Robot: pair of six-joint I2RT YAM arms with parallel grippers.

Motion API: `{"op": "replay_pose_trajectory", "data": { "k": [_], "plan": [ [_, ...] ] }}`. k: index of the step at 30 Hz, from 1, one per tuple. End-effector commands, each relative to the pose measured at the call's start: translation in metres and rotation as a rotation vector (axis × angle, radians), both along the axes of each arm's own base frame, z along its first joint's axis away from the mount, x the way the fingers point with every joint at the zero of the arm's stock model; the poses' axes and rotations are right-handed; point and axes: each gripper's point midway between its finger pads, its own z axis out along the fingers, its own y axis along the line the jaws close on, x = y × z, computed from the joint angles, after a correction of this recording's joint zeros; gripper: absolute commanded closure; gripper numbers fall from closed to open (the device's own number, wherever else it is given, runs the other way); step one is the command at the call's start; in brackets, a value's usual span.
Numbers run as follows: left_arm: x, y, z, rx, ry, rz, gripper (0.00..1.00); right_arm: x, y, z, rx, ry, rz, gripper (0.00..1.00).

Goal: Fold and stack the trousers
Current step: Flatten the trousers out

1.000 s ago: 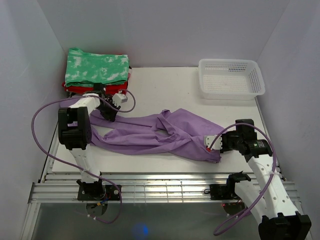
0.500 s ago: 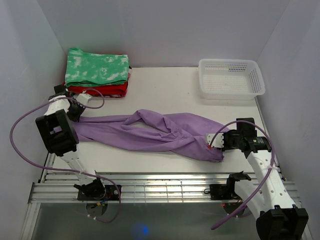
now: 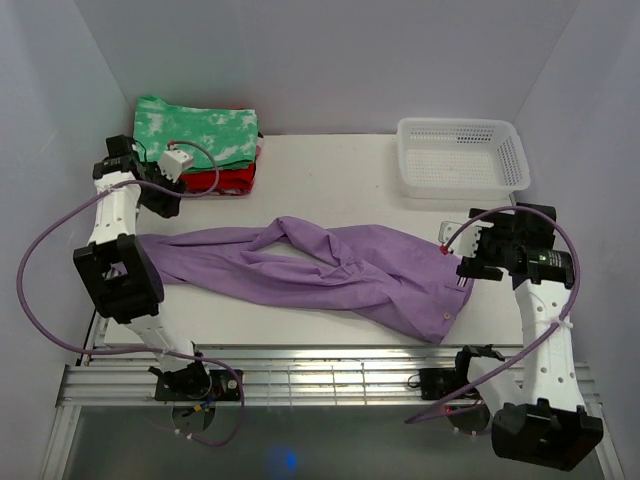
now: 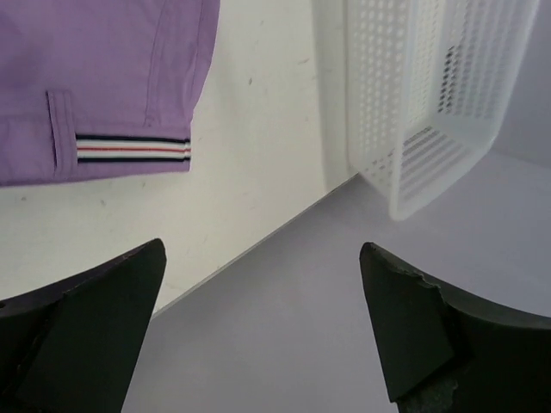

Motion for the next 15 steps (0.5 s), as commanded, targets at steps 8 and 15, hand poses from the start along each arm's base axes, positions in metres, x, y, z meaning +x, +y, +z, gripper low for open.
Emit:
{"op": "replay_pose_trajectory", "data": {
  "k": [8,15],
  "plan": [
    [-0.032,-0.135,0.043,-0.233,-0.042,-0.195,0.38,-0.010,-0.064,-0.063,0.512,0.488,-0.548,0.10],
    [-0.048,-0.190,0.025,-0.320,0.021,-0.232,0.37,-0.002,-0.071,-0.110,0.780,0.584,-0.911,0.14]
  ]
}}
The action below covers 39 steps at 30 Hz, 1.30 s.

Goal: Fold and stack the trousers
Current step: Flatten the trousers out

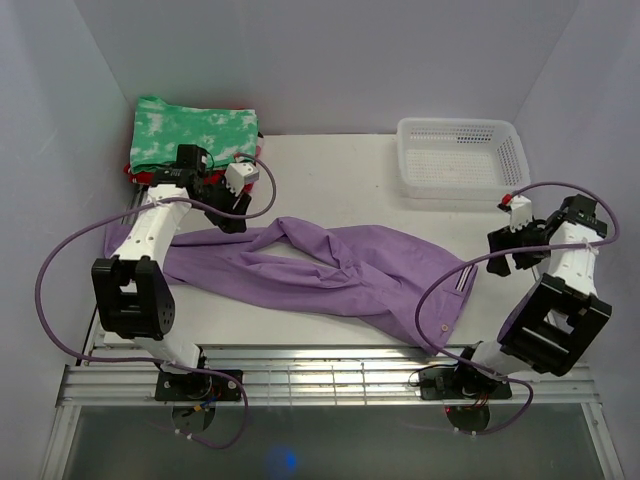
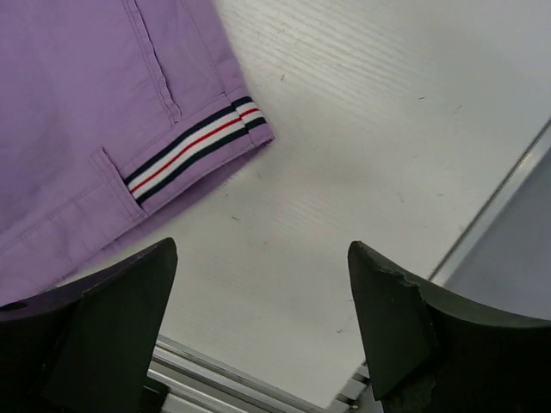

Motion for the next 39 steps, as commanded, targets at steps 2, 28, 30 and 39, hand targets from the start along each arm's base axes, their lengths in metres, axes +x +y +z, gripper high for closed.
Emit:
{"op": "replay_pose_trajectory", "data": {
  "k": [2,28,30,39],
  "plan": [
    [0.002,-0.009,0.012,-0.085,-0.019,0.054,0.37,-0.002,0.021,-0.028,0.193,0.078,-0.235,0.16],
    [-0.008,-0.008,0.000,-0.093,-0.007,0.099,0.41,0.087,0.010,0.035,0.354,-0.254,-0.380,0.92],
    [-0.003,-0.009,0.001,-0.102,-0.013,0.109,0.41,0.113,0.003,0.047,0.301,-0.320,-0.371,0.92],
    [0.013,-0.029,0.020,-0.191,-0.011,0.076,0.38,0.158,0.023,0.019,0.263,-0.139,-0.380,0.42]
  ]
}}
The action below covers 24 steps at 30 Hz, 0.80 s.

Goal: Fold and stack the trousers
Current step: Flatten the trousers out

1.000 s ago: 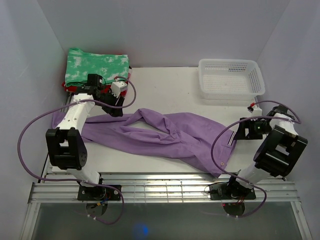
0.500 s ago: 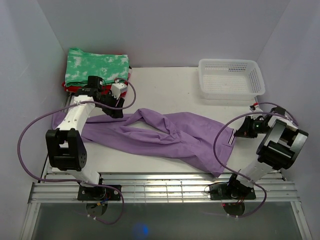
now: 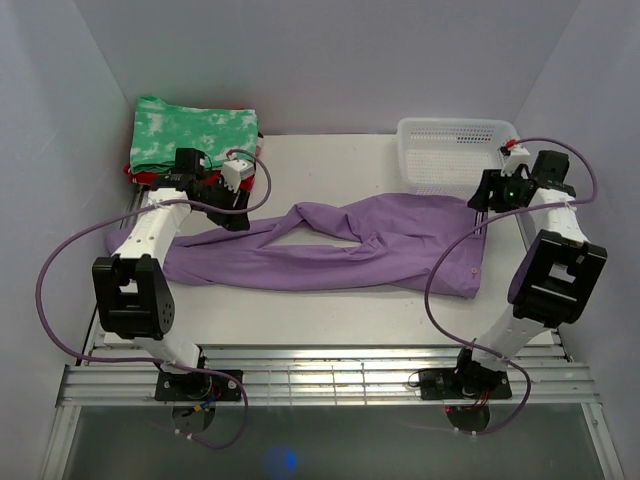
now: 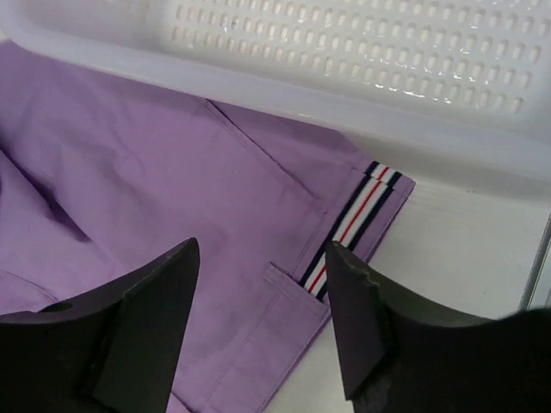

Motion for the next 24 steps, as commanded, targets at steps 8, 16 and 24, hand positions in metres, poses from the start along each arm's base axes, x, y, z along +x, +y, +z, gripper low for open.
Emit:
{"op": "replay_pose_trajectory", "data": {
  "k": [8,16,24],
  "plan": [
    [-0.032,-0.100,0.050,-0.070,-0.228,-0.357,0.36,-0.106,-0.015,0.032,-0.041,0.119,0.172,0.23],
    [-0.089,-0.165,-0.023,0.040,-0.158,-0.586,0.38,-0.207,0.035,-0.016,-0.196,0.211,0.594,0.33],
    [-0.113,-0.199,-0.050,0.072,-0.130,-0.648,0.38,-0.230,0.047,-0.092,-0.334,0.341,0.633,0.26]
  ]
}}
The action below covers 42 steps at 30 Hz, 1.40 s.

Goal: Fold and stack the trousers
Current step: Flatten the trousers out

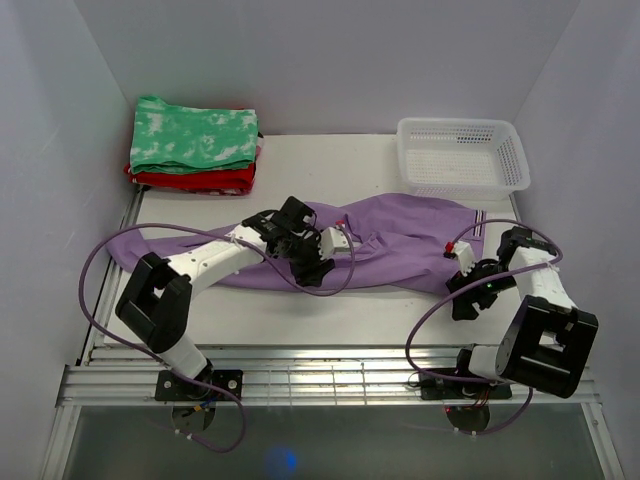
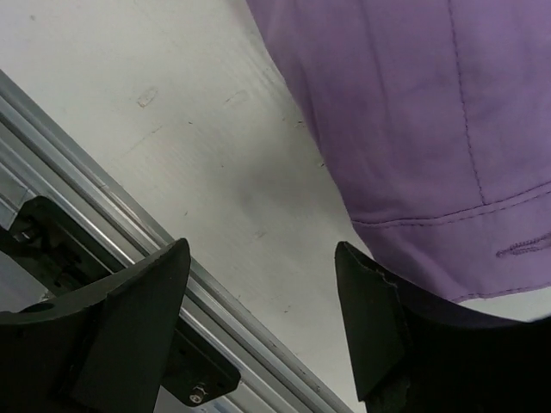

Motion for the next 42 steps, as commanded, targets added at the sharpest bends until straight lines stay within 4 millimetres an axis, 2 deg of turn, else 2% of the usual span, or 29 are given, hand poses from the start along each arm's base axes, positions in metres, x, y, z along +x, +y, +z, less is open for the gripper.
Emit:
{"op": "replay_pose_trajectory", "data": {
  "k": [1,3,5,7,11,17,19,23,26,27,29,30,31,33,37,38,40,42],
  "plan": [
    [0.002,-0.016,0.002,-0.022,-0.040,-0.002,0.37,0.025,-0.018,-0.009,-0.102,-0.090,-0.011,0.26],
    [0.003,-0.017,-0.003,-0.018,-0.042,0.012,0.37,0.034,-0.024,-0.011,-0.129,-0.124,-0.051,0.26],
    [0.003,-0.020,-0.008,-0.018,-0.049,0.011,0.37,0.052,-0.030,-0.011,-0.163,-0.212,-0.071,0.30],
    [0.001,-0.020,-0.017,0.002,-0.055,0.011,0.37,0.074,-0.037,-0.003,-0.191,-0.307,-0.113,0.37],
    [-0.002,-0.024,-0.023,0.001,-0.059,0.005,0.37,0.101,-0.047,0.015,-0.222,-0.410,-0.177,0.38],
    [-0.003,-0.024,-0.029,-0.004,-0.044,0.023,0.37,0.113,-0.049,0.011,-0.274,-0.480,-0.144,0.37],
    [-0.001,-0.023,-0.032,-0.001,-0.052,0.028,0.37,0.122,-0.049,0.015,-0.291,-0.527,-0.133,0.34],
    [0.006,-0.016,-0.046,0.043,-0.089,0.049,0.35,0.129,-0.047,0.013,-0.344,-0.569,-0.088,0.33],
    [0.011,-0.008,-0.063,0.105,-0.097,0.064,0.36,0.132,-0.045,0.013,-0.344,-0.562,-0.076,0.62],
    [0.012,-0.005,-0.070,0.126,-0.100,0.063,0.37,0.133,-0.044,0.014,-0.338,-0.555,-0.085,0.76],
    [0.014,-0.002,-0.075,0.149,-0.112,0.066,0.42,0.136,-0.043,0.023,-0.327,-0.552,-0.090,0.88],
    [0.015,0.001,-0.078,0.163,-0.121,0.061,0.53,0.137,-0.042,0.028,-0.322,-0.560,-0.087,0.92],
    [0.015,0.004,-0.078,0.173,-0.121,0.061,0.59,0.136,-0.041,0.035,-0.315,-0.557,-0.084,0.92],
    [0.010,0.003,-0.072,0.162,-0.112,0.041,0.74,0.132,-0.037,0.048,-0.303,-0.572,-0.063,0.92],
    [-0.019,0.007,-0.039,0.105,-0.053,-0.021,0.92,0.112,-0.028,0.074,-0.300,-0.592,0.030,0.92],
    [-0.023,0.005,-0.019,0.062,-0.071,-0.028,0.95,0.111,-0.026,0.085,-0.299,-0.615,0.055,0.92],
    [-0.040,0.005,0.004,0.017,-0.023,-0.060,1.00,0.097,-0.022,0.098,-0.306,-0.623,0.100,0.92],
    [-0.047,0.004,0.034,-0.050,-0.042,-0.071,1.00,0.095,-0.021,0.117,-0.316,-0.648,0.139,0.92]
  ]
}}
